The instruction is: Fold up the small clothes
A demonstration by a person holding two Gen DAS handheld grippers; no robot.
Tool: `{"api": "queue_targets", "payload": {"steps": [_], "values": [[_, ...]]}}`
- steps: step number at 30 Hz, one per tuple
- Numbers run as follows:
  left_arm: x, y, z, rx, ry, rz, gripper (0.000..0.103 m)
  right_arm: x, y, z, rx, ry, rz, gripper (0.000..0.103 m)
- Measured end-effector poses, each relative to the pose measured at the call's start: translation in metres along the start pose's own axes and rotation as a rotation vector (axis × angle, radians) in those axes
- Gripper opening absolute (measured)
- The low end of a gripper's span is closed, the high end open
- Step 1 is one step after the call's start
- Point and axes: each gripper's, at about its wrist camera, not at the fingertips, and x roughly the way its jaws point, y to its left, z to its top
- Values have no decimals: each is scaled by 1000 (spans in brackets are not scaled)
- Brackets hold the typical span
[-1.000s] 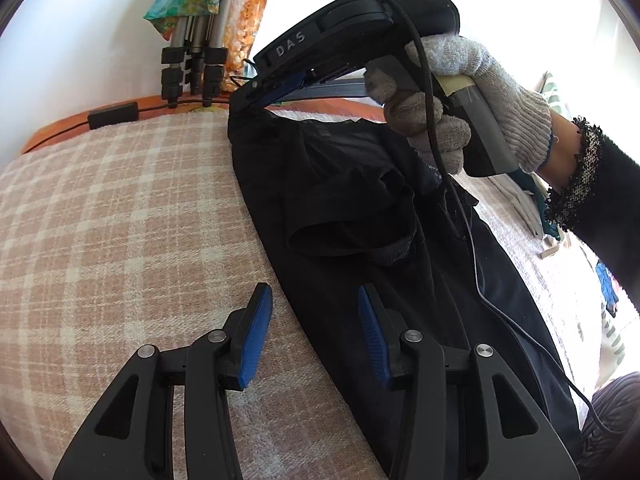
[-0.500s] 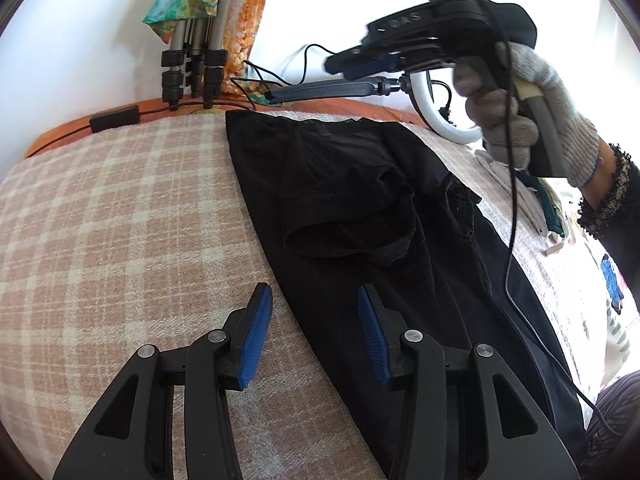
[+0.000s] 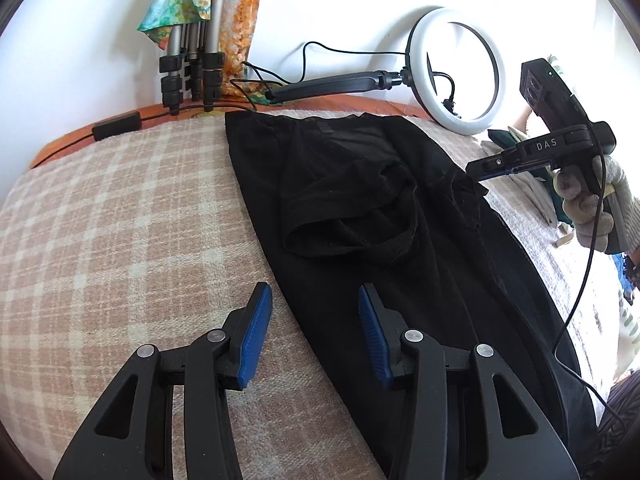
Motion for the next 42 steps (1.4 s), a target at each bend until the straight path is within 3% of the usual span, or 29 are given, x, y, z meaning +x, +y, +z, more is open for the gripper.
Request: {"api": "queue_targets", "payload": {"steps": [2, 4, 6, 9, 14, 19, 21, 23, 24, 27, 34, 42], "values": [[1, 0, 0, 5, 1, 6, 43, 7, 4, -4, -17, 22, -20, 28], [1, -1, 0, 9, 2, 10, 43, 9, 8, -7, -23, 33, -11, 11], [2, -1, 1, 10, 3, 10, 43, 5, 12, -6, -36, 19, -17, 1], [1, 0, 1, 7, 2, 5, 43, -5, 20, -3, -74, -5, -53, 0], [1, 1, 0, 4, 1, 2, 43, -19, 36, 19, -47, -56, 26, 0], [1, 0, -1, 6, 2, 3, 44, -9, 83, 49, -113, -83, 107, 0], [1, 0, -1, 5, 2, -2, 46, -4, 99, 58, -129, -73, 221, 5], [1, 2, 0, -2, -2, -6, 46, -7, 111, 62, -130, -91, 253, 36], [0, 2, -1, -9, -3, -3, 46, -13, 114, 61, -129, -121, 262, 45], [-5, 5, -2, -38, 6, -4, 46, -36, 114, 53, -118, -168, 267, 45], [-51, -11, -10, -50, 1, -2, 46, -103, 93, 4, -100, -258, 165, 45], [-122, -50, -57, -69, 27, -49, 54, -150, 76, -105, -123, -265, 39, 45]]}}
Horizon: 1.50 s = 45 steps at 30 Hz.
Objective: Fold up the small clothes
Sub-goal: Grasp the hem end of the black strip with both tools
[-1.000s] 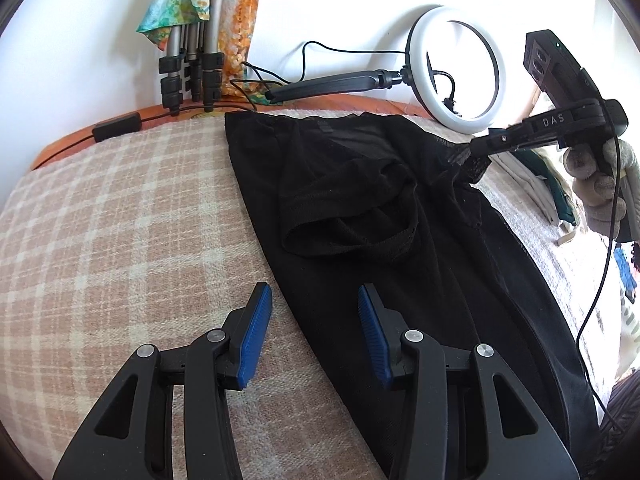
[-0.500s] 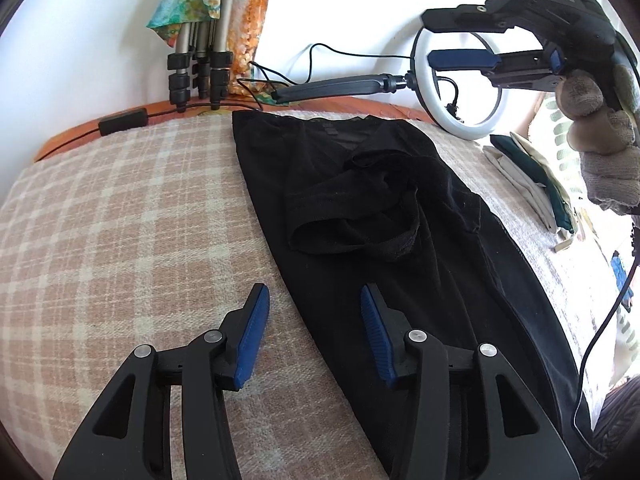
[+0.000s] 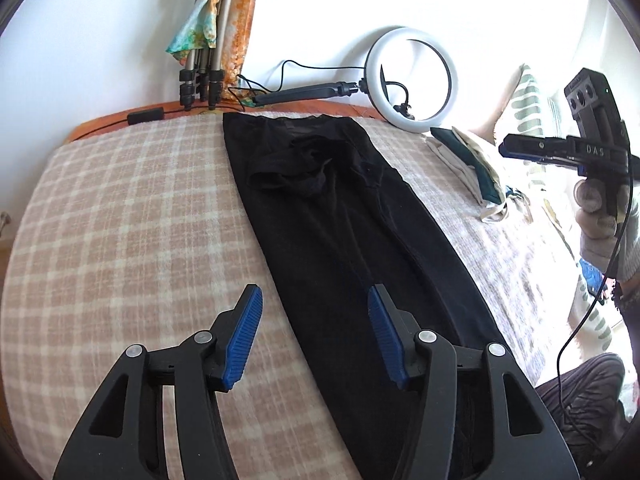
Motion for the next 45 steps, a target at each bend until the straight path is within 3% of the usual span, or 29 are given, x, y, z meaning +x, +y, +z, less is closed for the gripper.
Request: {"api": "queue_targets", "payload": {"steps": [7, 12, 16, 19, 26, 32, 39, 41, 42, 43, 45], "values": [[-23, -18, -73, -110, 102, -97, 54, -26, -7, -117, 31, 102, -24, 45], [-31, -32, -119, -157, 172, -141, 54, -23, -16, -191, 88, 203, 14, 45], [-35, -39, -141, -190, 202, -177, 54, -26, -16, -228, 138, 244, 78, 45], [-34, -41, -152, -221, 224, -191, 54, -30, -13, -242, 131, 249, 88, 45], [-37, -37, -173, -315, 259, -261, 54, -28, -6, -269, 175, 313, 215, 45], [-30, -20, -168, -442, 240, -324, 54, -9, -11, -276, 249, 368, 272, 45], [-15, -19, -166, -497, 278, -387, 51, 5, -13, -280, 302, 410, 323, 45], [-15, -20, -166, -501, 273, -389, 44, 9, -11, -280, 315, 414, 342, 44], [-15, -20, -167, -496, 275, -387, 38, 7, -13, -280, 323, 413, 358, 37], [-15, -20, -167, -490, 274, -382, 28, 7, -13, -280, 333, 410, 373, 28], [-17, -21, -168, -472, 261, -388, 11, 5, -13, -279, 347, 401, 387, 22]]}}
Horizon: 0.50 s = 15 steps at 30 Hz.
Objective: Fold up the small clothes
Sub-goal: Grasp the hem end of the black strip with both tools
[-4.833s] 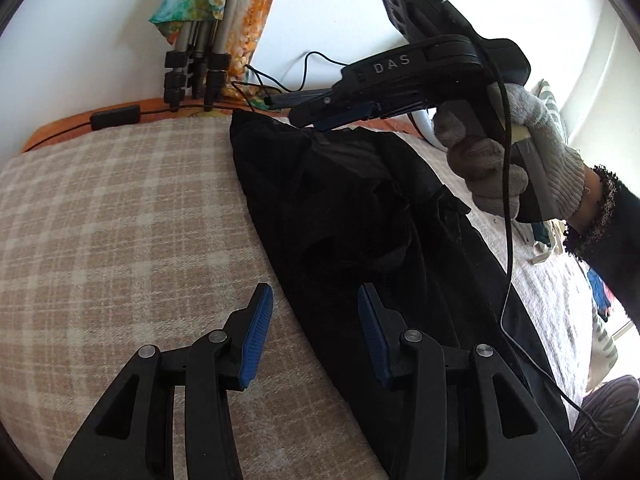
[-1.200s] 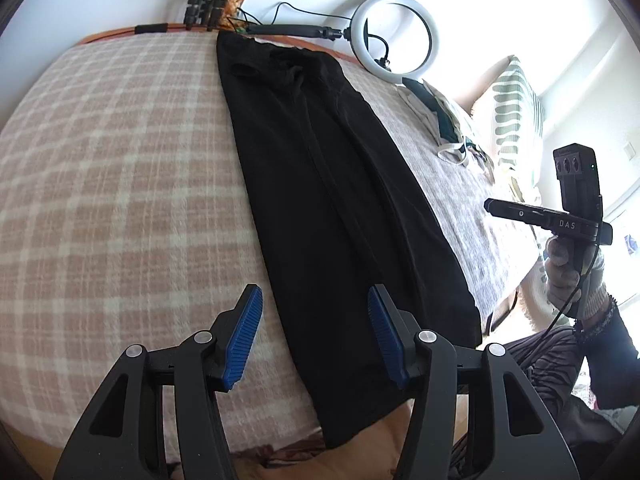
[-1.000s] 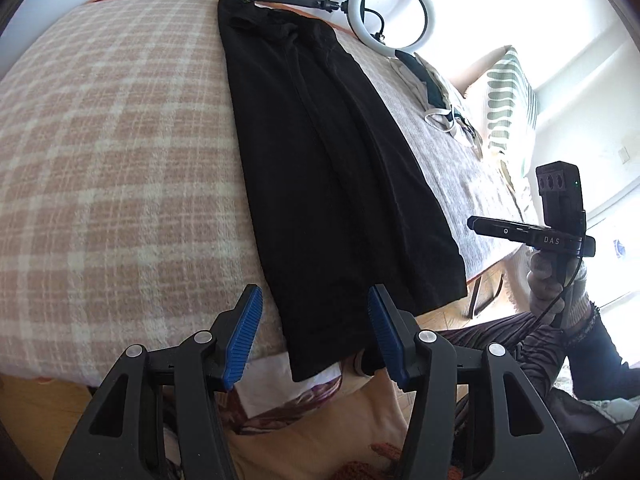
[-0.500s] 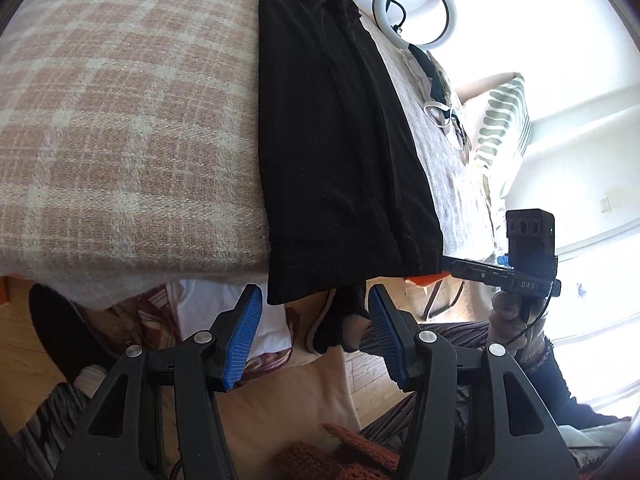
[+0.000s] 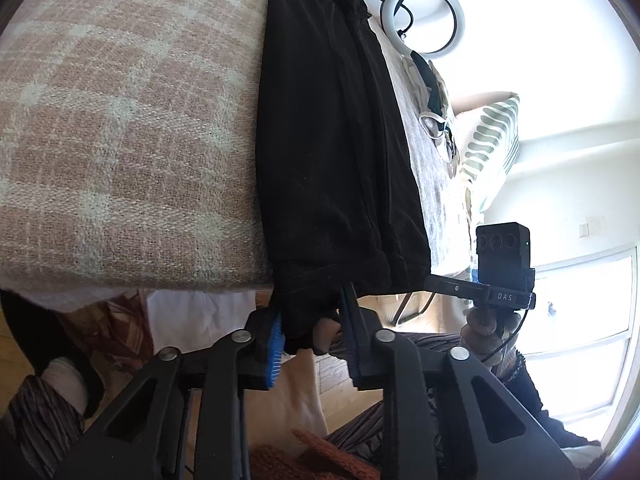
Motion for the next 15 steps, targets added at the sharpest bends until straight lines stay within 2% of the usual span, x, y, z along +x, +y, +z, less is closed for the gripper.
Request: {"api": "queue_targets", "payload": {"steps": [1, 3, 10, 15], "values": [[-2, -2, -1, 13, -12, -3, 8, -1, 1, -1, -3, -9, 10, 11], [-7, -7, -1, 47, -34, -9, 6, -4, 6, -1, -21, -33, 11, 5], [-24, -28, 14, 125, -105, -29, 5, -21, 28, 6, -71, -128, 25, 2], [-35, -47, 37, 192, -180, -17, 4, -39, 41, 26, -106, -220, 20, 2]]}}
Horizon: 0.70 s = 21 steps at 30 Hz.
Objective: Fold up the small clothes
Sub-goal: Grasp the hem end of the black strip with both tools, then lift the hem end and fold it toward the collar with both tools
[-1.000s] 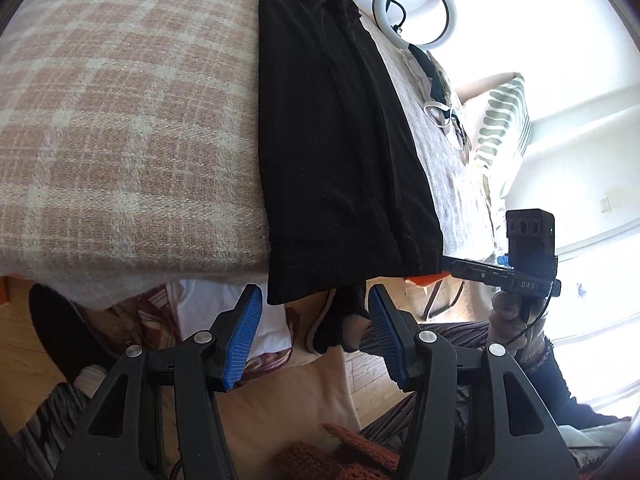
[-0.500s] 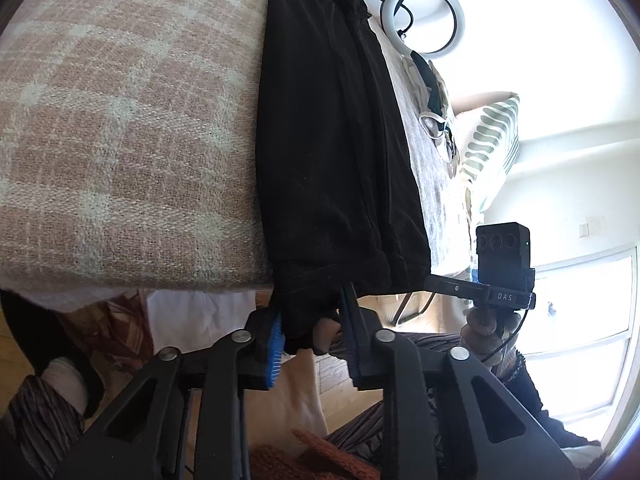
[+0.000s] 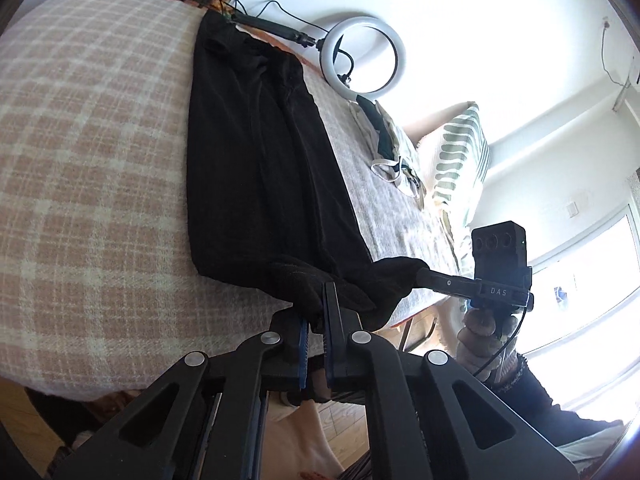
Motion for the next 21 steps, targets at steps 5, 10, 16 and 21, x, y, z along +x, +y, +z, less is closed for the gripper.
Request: {"api": "queue_targets", "payload": {"steps": [5, 10, 16, 21], "values": [[3, -1, 32, 17, -63, 26, 4, -6, 11, 33, -46, -74, -33, 2], [21, 4, 64, 25, -83, 75, 4, 4, 14, 67, -74, -112, -87, 2], [44, 21, 88, 10, -93, 128, 4, 17, -1, 107, -73, -122, -164, 2], [62, 39, 99, -11, -63, 160, 4, 42, -15, 129, -50, -89, -217, 2]]}}
